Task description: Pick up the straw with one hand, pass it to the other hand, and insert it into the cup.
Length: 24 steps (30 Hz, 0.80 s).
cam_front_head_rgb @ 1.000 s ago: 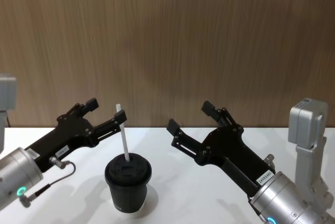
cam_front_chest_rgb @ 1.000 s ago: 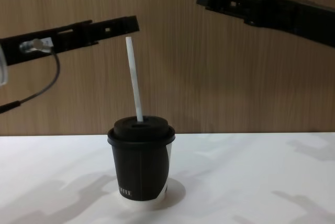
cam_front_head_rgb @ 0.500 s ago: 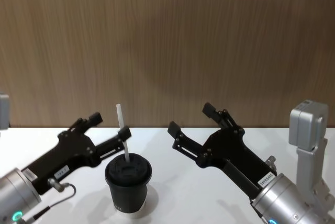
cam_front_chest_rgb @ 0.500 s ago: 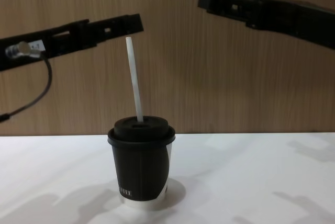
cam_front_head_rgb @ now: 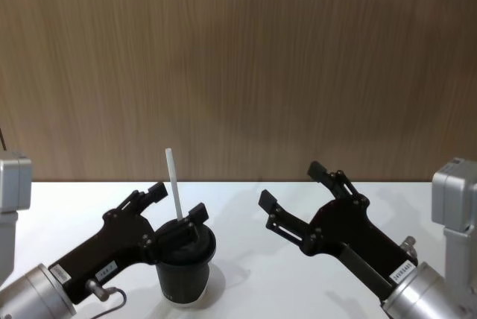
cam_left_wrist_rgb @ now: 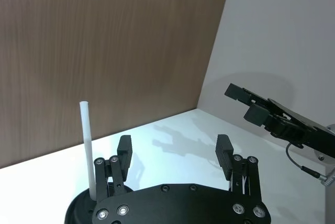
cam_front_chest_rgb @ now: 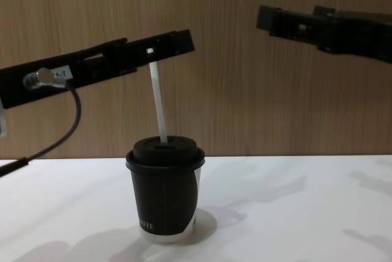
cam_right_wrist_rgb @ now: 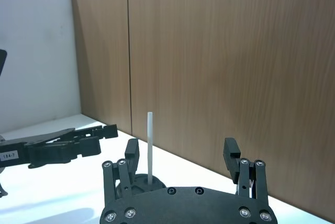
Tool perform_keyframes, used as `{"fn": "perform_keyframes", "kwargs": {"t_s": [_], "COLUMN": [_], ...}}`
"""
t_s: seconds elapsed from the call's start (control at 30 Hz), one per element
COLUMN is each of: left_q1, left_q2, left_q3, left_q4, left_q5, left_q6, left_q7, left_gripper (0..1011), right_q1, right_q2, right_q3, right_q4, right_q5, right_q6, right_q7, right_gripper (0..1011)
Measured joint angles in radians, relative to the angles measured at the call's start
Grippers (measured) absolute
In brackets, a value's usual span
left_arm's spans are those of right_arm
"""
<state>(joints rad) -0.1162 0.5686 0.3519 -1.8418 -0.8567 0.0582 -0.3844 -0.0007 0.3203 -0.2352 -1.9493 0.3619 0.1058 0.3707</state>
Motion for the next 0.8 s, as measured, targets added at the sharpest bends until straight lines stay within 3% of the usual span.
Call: {"fn": "perform_keyframes", "kwargs": {"t_s": [0.8], "left_q1": [0.044], "left_q2": [-0.022], "left_q3": [0.013], "left_q4": [-0.031], "left_q5": [0.032], "left_q6": [-0.047], "left_q7": [0.025], "left_gripper": [1003], "right_q1": [-0.042], "right_q2": [0.045], "right_q3": [0.035], "right_q4": [-0.036], "right_q5": [0.020], "right_q6": [0.006], "right_q7": [-0.002], "right_gripper": [1001]}}
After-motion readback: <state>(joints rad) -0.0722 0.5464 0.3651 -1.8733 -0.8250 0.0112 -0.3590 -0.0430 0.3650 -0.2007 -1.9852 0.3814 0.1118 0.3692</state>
